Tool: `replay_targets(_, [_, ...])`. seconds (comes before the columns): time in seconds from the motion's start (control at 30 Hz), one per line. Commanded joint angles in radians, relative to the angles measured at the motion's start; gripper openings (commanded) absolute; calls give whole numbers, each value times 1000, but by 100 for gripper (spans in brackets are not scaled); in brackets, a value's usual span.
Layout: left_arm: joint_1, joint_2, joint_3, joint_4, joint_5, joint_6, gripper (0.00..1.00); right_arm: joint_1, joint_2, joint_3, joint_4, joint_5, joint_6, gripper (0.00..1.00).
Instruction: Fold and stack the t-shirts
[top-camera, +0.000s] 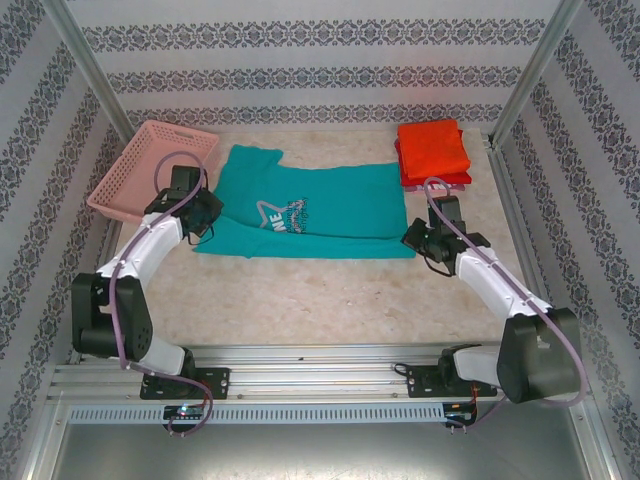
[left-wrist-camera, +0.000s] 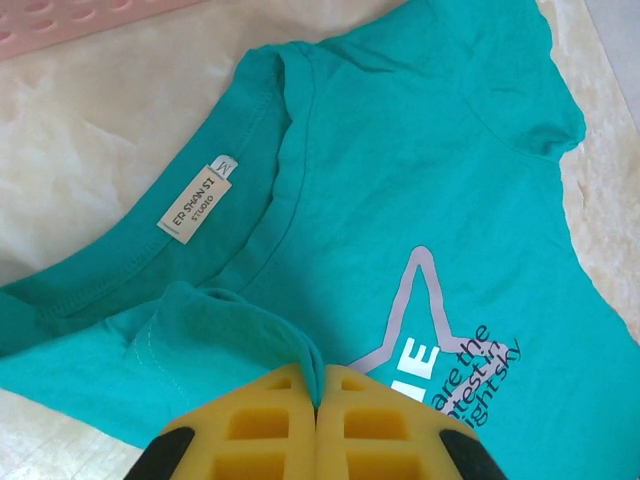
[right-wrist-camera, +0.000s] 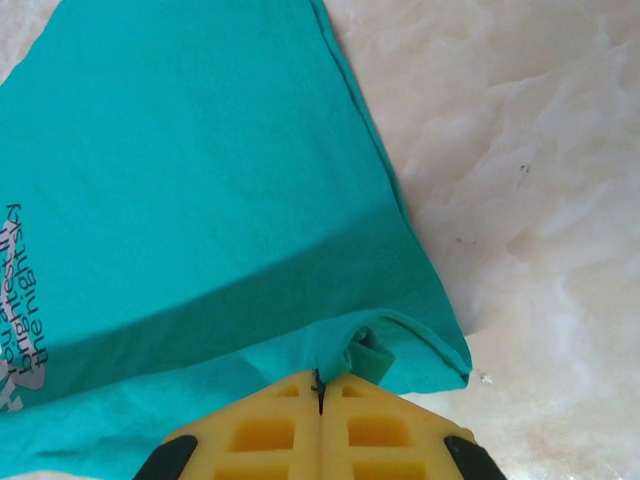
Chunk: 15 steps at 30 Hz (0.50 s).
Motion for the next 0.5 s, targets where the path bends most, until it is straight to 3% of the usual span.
replay_targets(0.0, [10, 29, 47, -28, 8, 45, 0, -9, 31, 46, 18, 5, -29, 0])
replay_targets(0.47, [13, 153, 158, -21, 28, 46, 0, -32, 202, 133, 73, 27, -50, 0])
